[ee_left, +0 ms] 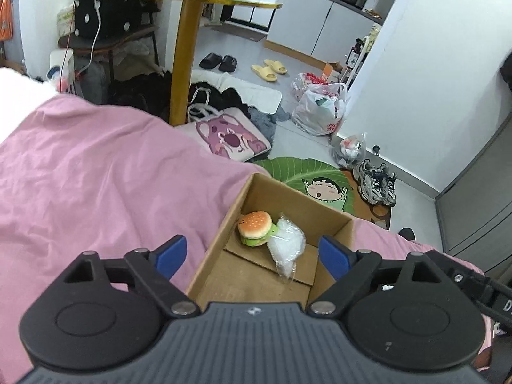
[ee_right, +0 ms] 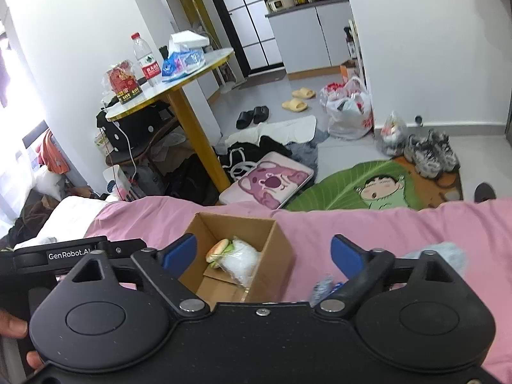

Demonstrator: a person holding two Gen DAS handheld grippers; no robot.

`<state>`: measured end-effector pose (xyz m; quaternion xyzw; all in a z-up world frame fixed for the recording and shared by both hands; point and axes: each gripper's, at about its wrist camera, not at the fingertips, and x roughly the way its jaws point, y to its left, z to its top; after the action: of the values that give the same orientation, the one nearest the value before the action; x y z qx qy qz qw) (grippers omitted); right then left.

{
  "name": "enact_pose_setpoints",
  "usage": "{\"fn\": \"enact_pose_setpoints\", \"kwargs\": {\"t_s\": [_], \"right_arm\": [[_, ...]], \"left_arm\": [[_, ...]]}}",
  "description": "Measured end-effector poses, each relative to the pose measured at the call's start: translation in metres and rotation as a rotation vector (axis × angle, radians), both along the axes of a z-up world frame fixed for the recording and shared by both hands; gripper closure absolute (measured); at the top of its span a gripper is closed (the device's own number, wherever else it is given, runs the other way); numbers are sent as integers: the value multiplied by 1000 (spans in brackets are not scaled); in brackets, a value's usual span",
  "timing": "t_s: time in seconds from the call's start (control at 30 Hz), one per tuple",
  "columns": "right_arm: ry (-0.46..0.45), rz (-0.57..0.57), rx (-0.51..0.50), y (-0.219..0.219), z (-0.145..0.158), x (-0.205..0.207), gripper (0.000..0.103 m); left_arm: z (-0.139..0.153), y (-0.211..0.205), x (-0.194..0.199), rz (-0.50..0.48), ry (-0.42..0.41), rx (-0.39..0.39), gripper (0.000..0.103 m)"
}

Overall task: Organize soft objects
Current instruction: 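Withdraw both grippers from the box and move them toward the grey fluffy plush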

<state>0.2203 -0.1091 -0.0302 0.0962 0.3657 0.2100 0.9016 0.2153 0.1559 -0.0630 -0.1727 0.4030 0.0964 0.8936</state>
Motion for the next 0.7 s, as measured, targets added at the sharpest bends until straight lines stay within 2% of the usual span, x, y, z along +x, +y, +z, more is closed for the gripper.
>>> {"fn": "enact_pose_setpoints", "kwargs": {"t_s": [0.1, 0.27, 0.4, 0.53, 0.63, 0.7], "right_arm": [[-5, 3, -11, -17, 7, -7, 5], [-3, 28, -22, -42, 12, -15, 1], [-21, 35, -32, -63, 11, -23, 0], [-10, 2, 17, -89, 3, -25, 0], [-5, -11, 1, -101, 2, -25, 0], [-6, 3, 26, -110, 1, -24, 0]], "left_arm": [[10, -14, -7, -26, -22, 32, 6], [13, -38, -15, -63, -28, 50, 1], [18, -57, -21, -72, -35, 64, 0], [20, -78, -26, -91, -35, 83, 0], [22, -94, -27, -101, -35, 92, 0], [24, -104, -30, -98, -43, 120, 0]]}}
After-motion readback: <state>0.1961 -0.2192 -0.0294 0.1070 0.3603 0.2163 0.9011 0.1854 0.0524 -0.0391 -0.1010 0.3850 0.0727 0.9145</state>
